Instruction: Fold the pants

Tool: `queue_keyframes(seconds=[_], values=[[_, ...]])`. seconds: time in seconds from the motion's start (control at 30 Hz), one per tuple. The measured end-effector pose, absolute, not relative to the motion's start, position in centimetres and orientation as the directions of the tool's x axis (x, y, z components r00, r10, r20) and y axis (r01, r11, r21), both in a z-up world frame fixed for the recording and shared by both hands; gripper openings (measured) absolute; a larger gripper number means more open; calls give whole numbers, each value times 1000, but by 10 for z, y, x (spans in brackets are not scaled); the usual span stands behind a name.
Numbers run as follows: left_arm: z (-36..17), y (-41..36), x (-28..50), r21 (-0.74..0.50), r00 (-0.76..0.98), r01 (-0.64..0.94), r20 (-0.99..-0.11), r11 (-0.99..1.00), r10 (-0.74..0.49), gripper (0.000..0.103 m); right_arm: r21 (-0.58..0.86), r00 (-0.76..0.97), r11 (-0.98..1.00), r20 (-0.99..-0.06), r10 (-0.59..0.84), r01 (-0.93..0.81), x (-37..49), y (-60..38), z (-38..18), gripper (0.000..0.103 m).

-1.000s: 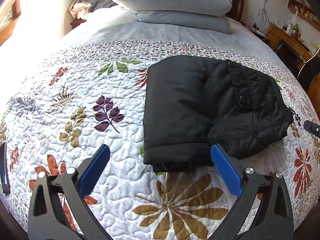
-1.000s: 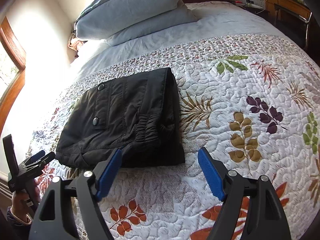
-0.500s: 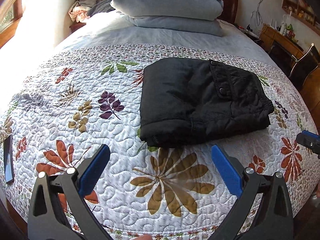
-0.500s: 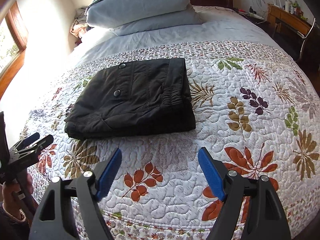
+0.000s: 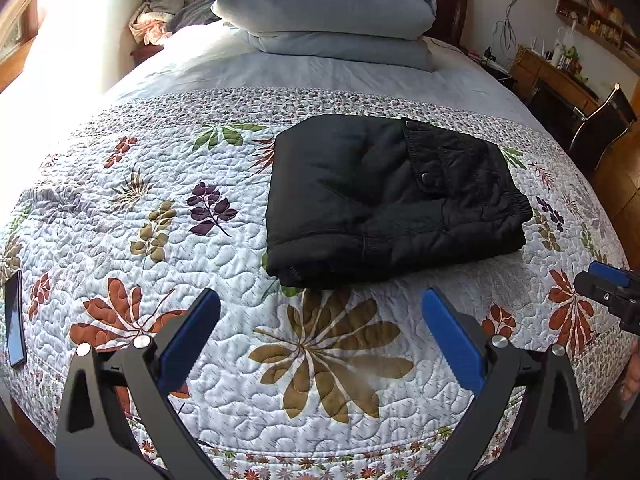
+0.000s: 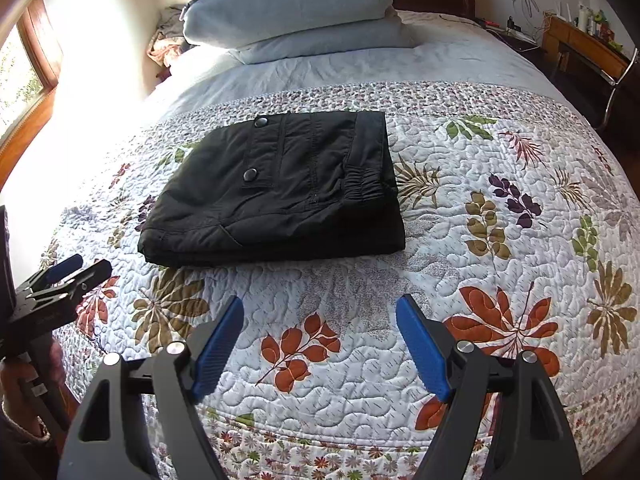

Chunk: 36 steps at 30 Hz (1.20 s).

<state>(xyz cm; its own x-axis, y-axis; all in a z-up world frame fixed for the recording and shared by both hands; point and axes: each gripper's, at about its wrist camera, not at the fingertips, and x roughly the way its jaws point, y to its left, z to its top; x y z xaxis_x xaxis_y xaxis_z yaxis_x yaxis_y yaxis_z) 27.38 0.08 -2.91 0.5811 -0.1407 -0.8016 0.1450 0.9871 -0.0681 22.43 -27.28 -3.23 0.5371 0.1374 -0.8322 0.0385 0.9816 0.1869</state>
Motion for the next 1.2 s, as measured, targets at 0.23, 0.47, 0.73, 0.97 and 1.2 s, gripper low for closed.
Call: queue_keyframes(seconds=[0.23, 0.47, 0.73, 0.97, 1.2], values=[[-28, -8, 272, -73, 586, 159, -796, 985, -153, 100, 182, 529, 983, -838, 136, 37, 223, -270, -33, 79], [-26, -10, 271, -73, 591, 165, -791, 984, -158, 100, 178, 524, 984, -840, 139, 24, 224, -264, -35, 79], [-25, -11, 273, -72, 591, 171, -790, 983, -161, 100, 177, 522, 984, -842, 139, 22, 224, -263, -37, 80], [-25, -11, 273, -74, 591, 172, -790, 982, -163, 100, 181, 522, 983, -841, 144, 20, 226, -264, -38, 80], [-25, -12, 275, -70, 590, 172, -792, 983, -160, 100, 181, 525, 983, -839, 144, 20, 226, -264, -37, 81]])
